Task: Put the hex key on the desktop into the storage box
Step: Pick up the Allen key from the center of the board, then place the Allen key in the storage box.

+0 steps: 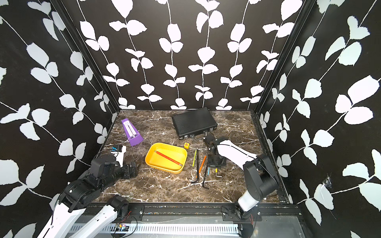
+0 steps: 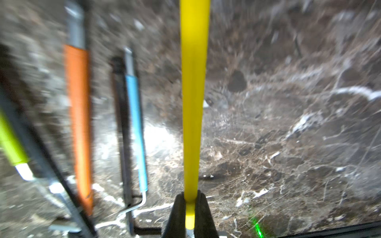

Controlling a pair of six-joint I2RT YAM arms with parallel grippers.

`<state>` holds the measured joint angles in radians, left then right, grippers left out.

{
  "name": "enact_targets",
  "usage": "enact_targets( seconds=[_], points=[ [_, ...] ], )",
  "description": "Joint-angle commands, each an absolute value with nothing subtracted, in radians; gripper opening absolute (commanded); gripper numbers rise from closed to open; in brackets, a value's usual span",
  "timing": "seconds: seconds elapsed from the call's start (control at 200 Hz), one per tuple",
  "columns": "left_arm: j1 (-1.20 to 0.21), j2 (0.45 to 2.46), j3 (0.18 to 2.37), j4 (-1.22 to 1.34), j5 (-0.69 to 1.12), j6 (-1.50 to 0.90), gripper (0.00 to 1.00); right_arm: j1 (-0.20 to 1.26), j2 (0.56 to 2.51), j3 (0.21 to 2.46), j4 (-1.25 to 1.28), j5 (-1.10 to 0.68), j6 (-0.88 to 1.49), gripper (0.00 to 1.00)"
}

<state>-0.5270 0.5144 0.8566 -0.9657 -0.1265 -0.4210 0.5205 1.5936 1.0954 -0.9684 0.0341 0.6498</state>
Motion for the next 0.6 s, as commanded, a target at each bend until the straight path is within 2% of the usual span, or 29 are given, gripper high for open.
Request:
enact_targets(
  seconds=[0.0,0.25,0.46,0.595],
  points=[
    [-0.529,0.512,0.847,-0.945,-0.118,-0.408,0.88,0.543,1.580,1.199,-1.020,0.046,0.530,0.00],
    [-0.530,0.511,0.847,-0.945,-0.120,-0.409,0.87,0.687,1.702,1.469,-1.003,-0.014,0.248,0.00],
    [-0.530,0.504,0.848,-0.948,-0.122,-0.410,0.87,0.812,1.909,1.744,-1.052,-0.059,0.066,0.00],
    [-0.531,0.499,0.850,-0.949,-0.124,-0.412,0.88,0.883,2.051,1.922,-1.109,-0.008,-0.012,0.00]
  ],
)
